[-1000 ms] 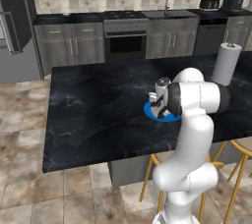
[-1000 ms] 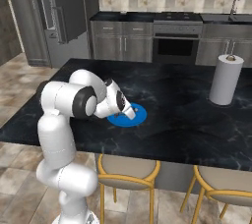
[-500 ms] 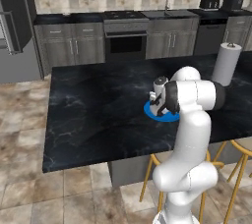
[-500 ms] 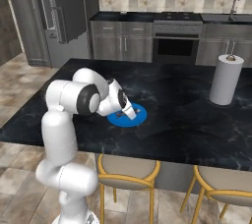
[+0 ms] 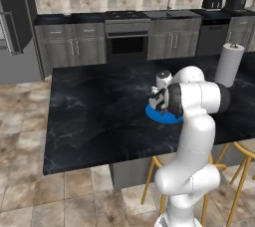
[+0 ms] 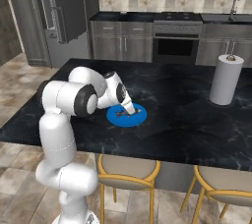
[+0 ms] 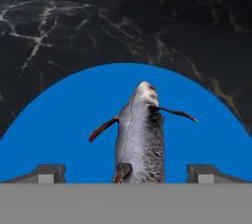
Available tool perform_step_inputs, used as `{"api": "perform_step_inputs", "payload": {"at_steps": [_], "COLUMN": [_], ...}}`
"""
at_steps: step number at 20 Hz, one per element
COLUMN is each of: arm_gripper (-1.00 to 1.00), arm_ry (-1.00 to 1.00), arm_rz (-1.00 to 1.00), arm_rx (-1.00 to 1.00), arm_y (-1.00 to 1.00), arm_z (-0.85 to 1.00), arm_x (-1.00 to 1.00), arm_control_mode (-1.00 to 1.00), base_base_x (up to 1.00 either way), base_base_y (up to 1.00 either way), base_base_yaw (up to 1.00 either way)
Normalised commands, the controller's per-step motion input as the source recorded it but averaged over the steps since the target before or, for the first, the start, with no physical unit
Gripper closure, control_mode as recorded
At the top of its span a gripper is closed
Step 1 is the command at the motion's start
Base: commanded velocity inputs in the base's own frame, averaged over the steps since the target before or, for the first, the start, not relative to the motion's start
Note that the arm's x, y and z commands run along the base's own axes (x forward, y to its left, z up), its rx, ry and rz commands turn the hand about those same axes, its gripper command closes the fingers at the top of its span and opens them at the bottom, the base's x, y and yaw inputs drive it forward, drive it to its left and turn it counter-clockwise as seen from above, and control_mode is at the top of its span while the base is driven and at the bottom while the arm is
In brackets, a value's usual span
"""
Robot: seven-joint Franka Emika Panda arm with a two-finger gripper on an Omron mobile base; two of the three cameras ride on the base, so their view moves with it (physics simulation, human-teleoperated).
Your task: Take the fish from the fridge and place it on the digital scale on the counter by the fridge. Wait a few seconds for a reading, then move it to the plate on the dining counter.
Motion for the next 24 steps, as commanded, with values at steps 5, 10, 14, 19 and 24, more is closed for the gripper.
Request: {"api": "perform_step_inputs", "payload": {"at_steps": [5,10,14,19,24], "arm_gripper": [-1.00,-1.00,-1.00,-1.00,-1.00], "arm_ry": [-0.01,0.00,0.00,0.00,0.00], "arm_rz": [0.00,0.00,0.00,0.00,0.00], "arm_rx": [0.12,0.15,0.10,0.04,0.00], "arm_y": [0.00,0.22,0.50,0.68,0.80], "arm_z": [0.87,0.97,0.60,0.27,0.12], "arm_x": [-0.40,-0.94,-1.00,-1.00,-1.00], "arm_control_mode": [-1.00,-1.00,-1.00,-1.00,-1.00], "base_base_x": [0.00,0.00,0.00,0.00,0.00], "base_base_y": [0.00,0.00,0.00,0.00,0.00], "base_base_yaw": [0.00,0.00,0.00,0.00,0.00]}}
